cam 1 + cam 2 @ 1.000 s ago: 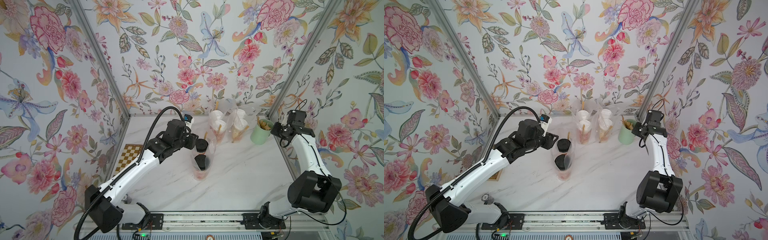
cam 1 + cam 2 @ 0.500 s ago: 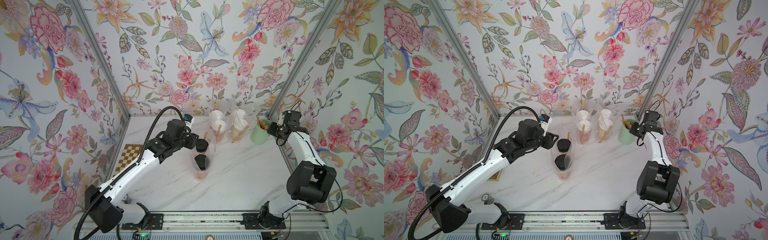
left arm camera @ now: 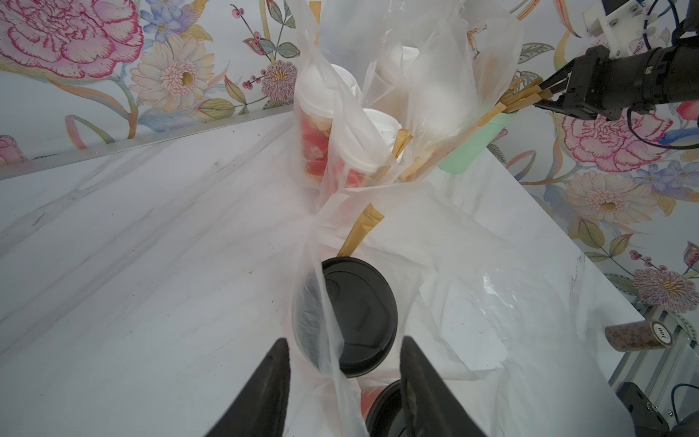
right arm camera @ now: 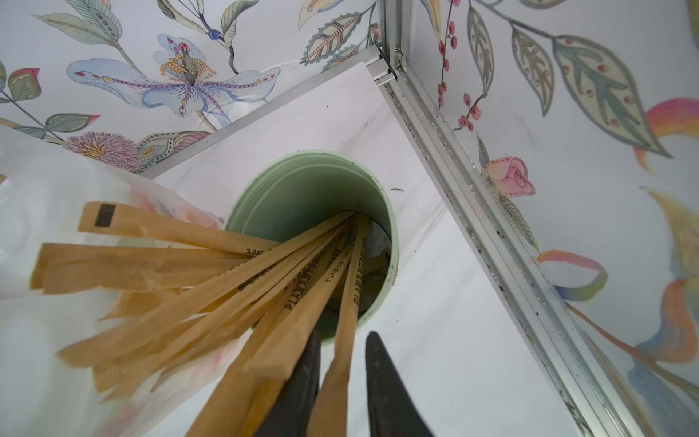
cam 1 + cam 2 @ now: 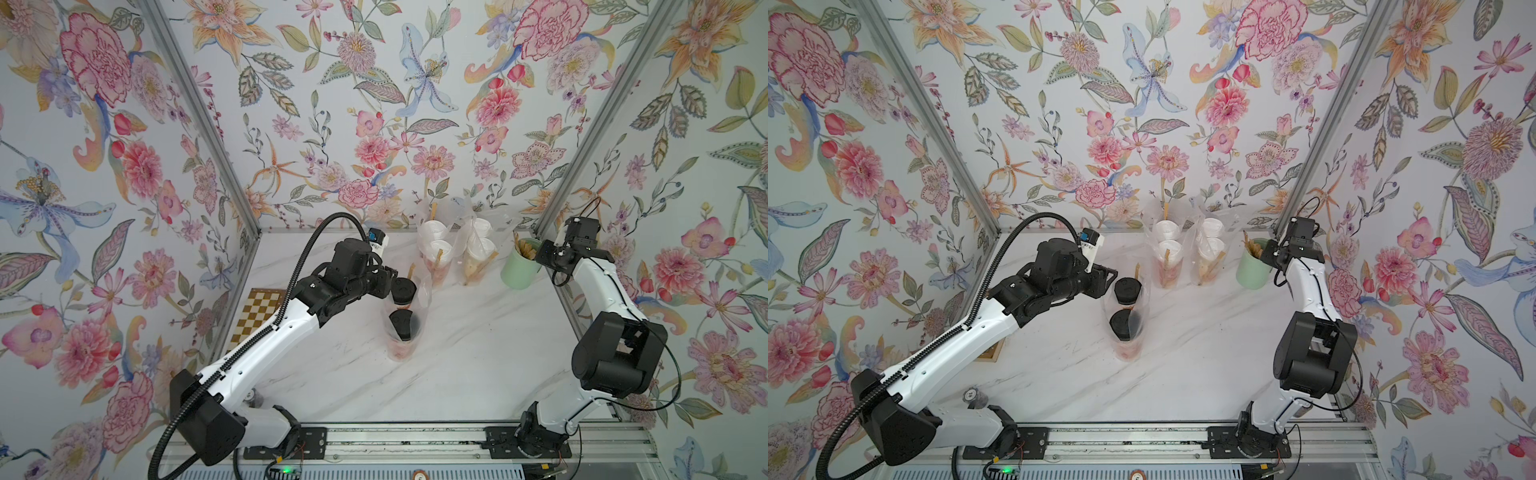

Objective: Pack milk tea into plastic carrier bags
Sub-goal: Pick up the straw from the container.

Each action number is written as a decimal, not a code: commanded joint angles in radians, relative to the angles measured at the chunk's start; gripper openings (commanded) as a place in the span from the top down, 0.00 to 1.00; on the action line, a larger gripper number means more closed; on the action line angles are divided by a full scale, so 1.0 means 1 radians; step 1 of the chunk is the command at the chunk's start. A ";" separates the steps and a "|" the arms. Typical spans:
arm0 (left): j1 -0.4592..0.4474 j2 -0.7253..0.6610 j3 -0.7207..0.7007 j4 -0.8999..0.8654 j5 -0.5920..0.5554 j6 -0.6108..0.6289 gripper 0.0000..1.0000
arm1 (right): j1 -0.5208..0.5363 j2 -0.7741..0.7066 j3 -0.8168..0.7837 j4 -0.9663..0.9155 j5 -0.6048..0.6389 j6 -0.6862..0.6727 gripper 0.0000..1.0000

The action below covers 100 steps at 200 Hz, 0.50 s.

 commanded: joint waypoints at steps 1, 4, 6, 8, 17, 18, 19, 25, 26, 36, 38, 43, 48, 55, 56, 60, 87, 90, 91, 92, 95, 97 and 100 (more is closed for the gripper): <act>-0.006 0.011 0.006 0.015 0.020 -0.004 0.51 | 0.003 0.026 0.035 0.020 0.018 -0.024 0.78; -0.007 0.011 0.005 0.016 0.020 -0.005 0.51 | 0.004 0.030 0.038 0.021 0.019 -0.025 0.79; -0.007 0.011 0.005 0.015 0.020 -0.005 0.51 | 0.003 0.033 0.039 0.020 0.019 -0.025 0.79; -0.007 0.012 0.005 0.015 0.020 -0.002 0.51 | 0.004 0.035 0.040 0.021 0.019 -0.026 0.79; -0.007 0.012 0.004 0.015 0.020 -0.003 0.51 | 0.004 0.042 0.046 0.021 0.027 -0.032 0.80; -0.008 0.012 0.004 0.016 0.020 -0.002 0.51 | 0.003 0.042 0.048 0.021 0.028 -0.032 0.80; -0.007 0.012 0.004 0.016 0.020 -0.002 0.51 | 0.004 0.043 0.048 0.021 0.029 -0.033 0.81; -0.007 0.013 0.004 0.014 0.019 -0.003 0.51 | 0.003 0.048 0.051 0.020 0.034 -0.036 0.81; -0.006 0.013 0.003 0.014 0.019 -0.002 0.51 | 0.004 0.048 0.050 0.021 0.035 -0.037 0.81; -0.007 0.014 0.003 0.012 0.018 -0.002 0.51 | 0.003 0.053 0.052 0.020 0.043 -0.042 0.82; -0.007 0.015 0.003 0.013 0.018 -0.002 0.51 | 0.003 0.054 0.052 0.020 0.045 -0.043 0.82; -0.007 0.015 0.004 0.013 0.020 -0.003 0.51 | 0.003 0.056 0.054 0.022 0.050 -0.045 0.83; -0.007 0.015 0.005 0.013 0.022 -0.003 0.51 | 0.003 0.058 0.054 0.022 0.053 -0.047 0.84; -0.007 0.016 0.008 0.013 0.022 -0.002 0.51 | 0.004 0.058 0.056 0.023 0.057 -0.050 0.85; -0.008 0.016 0.007 0.013 0.022 -0.002 0.51 | 0.004 0.058 0.056 0.023 0.058 -0.050 0.85; -0.007 0.018 0.008 0.013 0.022 -0.001 0.51 | 0.005 0.058 0.057 0.023 0.060 -0.050 0.86; -0.007 0.017 0.006 0.009 0.018 -0.001 0.51 | 0.010 0.037 0.045 0.028 0.071 -0.051 0.92; -0.007 0.016 0.007 0.009 0.018 -0.001 0.51 | 0.011 0.034 0.045 0.028 0.073 -0.052 0.92; -0.007 0.016 0.007 0.009 0.018 -0.001 0.51 | 0.011 0.032 0.043 0.030 0.075 -0.053 0.93; -0.007 0.016 0.007 0.009 0.018 0.000 0.51 | 0.011 0.032 0.043 0.030 0.075 -0.053 0.93; -0.007 0.015 0.006 0.009 0.018 0.000 0.51 | 0.013 0.027 0.041 0.031 0.078 -0.053 0.94; -0.007 0.015 0.006 0.009 0.019 -0.002 0.51 | 0.013 0.025 0.040 0.031 0.080 -0.053 0.94; -0.006 0.014 0.006 0.009 0.019 -0.002 0.51 | 0.014 0.020 0.039 0.032 0.084 -0.053 0.95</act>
